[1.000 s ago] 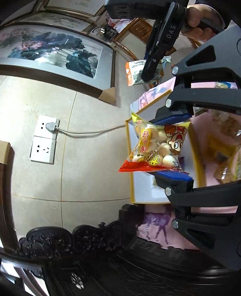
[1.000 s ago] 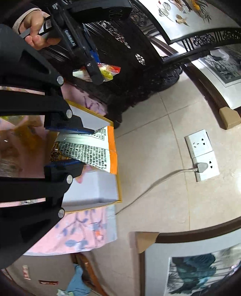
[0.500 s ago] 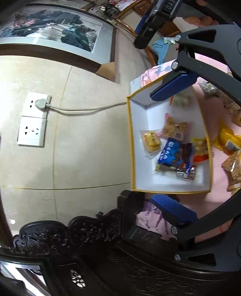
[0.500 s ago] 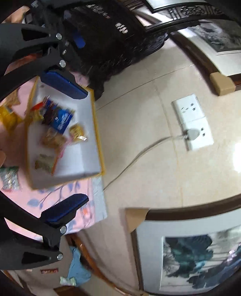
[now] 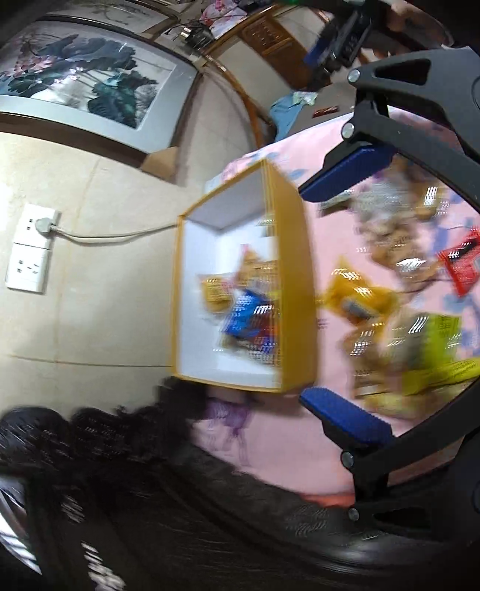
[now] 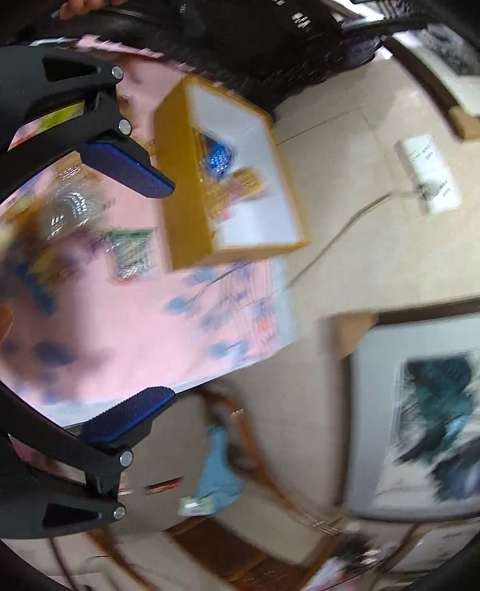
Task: Organize snacks
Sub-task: 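Grasp blue-edged cartoon snack bag with right tool while left grasps red snack pack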
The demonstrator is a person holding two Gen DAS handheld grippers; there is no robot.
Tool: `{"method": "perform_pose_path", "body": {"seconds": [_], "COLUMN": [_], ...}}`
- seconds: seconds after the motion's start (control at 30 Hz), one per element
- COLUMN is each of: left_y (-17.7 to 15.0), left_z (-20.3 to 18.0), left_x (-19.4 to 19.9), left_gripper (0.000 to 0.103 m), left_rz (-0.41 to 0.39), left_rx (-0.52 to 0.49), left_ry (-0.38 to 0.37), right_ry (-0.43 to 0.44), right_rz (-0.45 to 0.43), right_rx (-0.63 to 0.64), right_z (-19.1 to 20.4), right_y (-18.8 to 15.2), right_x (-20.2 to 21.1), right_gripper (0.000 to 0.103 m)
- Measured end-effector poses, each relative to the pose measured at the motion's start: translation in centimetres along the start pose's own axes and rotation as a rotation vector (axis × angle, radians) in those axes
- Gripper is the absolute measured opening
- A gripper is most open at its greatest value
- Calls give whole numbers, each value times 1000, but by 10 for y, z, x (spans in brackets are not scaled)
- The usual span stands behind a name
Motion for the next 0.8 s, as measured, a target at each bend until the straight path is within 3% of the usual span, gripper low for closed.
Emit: {"method": "perform_pose_path", "body": {"seconds": [0.13,0.27,0.33,0.47,0.6,0.8], "left_y": [-59,-95,-104,-106,-101,-103], "left_z": [11,22,26,29,26,30], "left_x": [10,20,23,25,28,28], "left_gripper": [101,101,101,101,101,101], "left_rz": [83,142,153,160,150,166], "left_rx": [22,37,63,103,98,100], "left_ry": [7,42,50,46,49,83], "right_ry": [-23,75,56,123,175,232], "right_rz": [124,118,106,100,107,132], "right_rx": [146,281,364,494,705,874], "right_z": [-5,8,17,34,50,55], "right_y": [-65,-89,-89,-85,-88,-98], "right_x": [-14,-14,-22,-39,-59,-79], "right_gripper": [102,102,102,102,102,102]}}
Point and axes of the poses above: each gripper's, at about its wrist camera, not at the fingertips, and x roughly against the way its jaws point, z to its left, y to its top, the point moved 4 cm from there along -x, roughly the way its jaws point, and after that the axes turned 9 degrees about -y, right-handed, at the moved point
